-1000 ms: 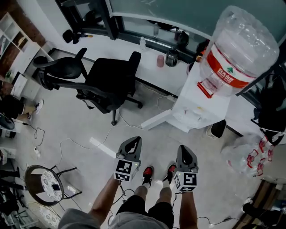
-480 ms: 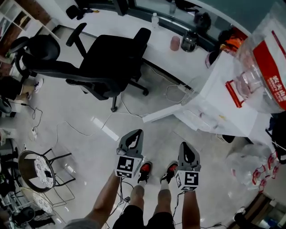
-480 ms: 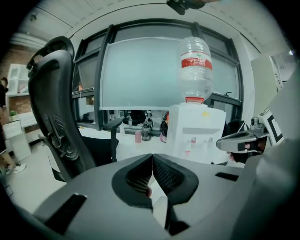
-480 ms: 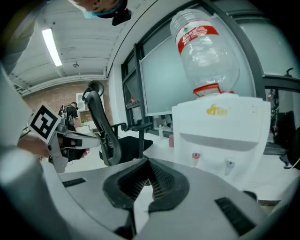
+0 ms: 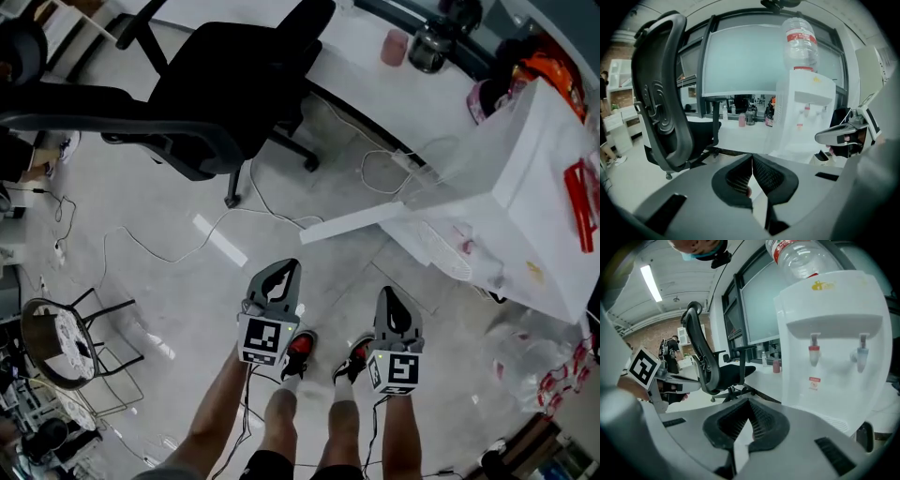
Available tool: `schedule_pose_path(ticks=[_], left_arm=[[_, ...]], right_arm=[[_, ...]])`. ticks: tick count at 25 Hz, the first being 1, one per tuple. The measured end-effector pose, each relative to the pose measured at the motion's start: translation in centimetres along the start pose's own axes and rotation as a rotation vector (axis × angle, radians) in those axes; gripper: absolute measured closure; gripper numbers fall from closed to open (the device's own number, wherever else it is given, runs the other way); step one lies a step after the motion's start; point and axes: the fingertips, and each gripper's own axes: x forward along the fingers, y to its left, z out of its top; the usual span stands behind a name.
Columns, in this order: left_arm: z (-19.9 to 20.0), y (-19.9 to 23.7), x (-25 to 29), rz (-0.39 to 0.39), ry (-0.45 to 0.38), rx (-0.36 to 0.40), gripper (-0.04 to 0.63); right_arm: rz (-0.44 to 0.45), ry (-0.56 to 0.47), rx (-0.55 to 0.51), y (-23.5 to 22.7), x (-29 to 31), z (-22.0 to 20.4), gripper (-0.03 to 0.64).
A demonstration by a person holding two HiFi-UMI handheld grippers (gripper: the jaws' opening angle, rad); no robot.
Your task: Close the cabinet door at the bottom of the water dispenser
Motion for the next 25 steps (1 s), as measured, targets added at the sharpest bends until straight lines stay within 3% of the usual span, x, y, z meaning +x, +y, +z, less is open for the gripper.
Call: schedule_pose_path(ticks=[12, 18, 21, 25], left_arm=[[-9.5, 2.2, 6.3, 0.005, 0.031, 0.034, 0.571], [-12.1, 1.9, 8.7, -0.059, 0.022, 0.057, 0.560], [-13.0, 2.0, 10.0, -0.079, 0.032, 0.063, 0.425], [-14.1, 2.6, 11.7, -0.095, 0.056, 0.064, 0.332]], right_arm=[[0.016, 0.031, -0.017, -0.3, 6.1, -8.6, 0.601], [0.027, 0.065, -0.021, -0.1, 6.7, -11.7, 0.601], [0.026, 0.077, -0.023, -0.2, 6.9, -12.6, 0.601], [0.024, 0.079, -0.020, -0.6, 7.0, -13.0, 0.601]])
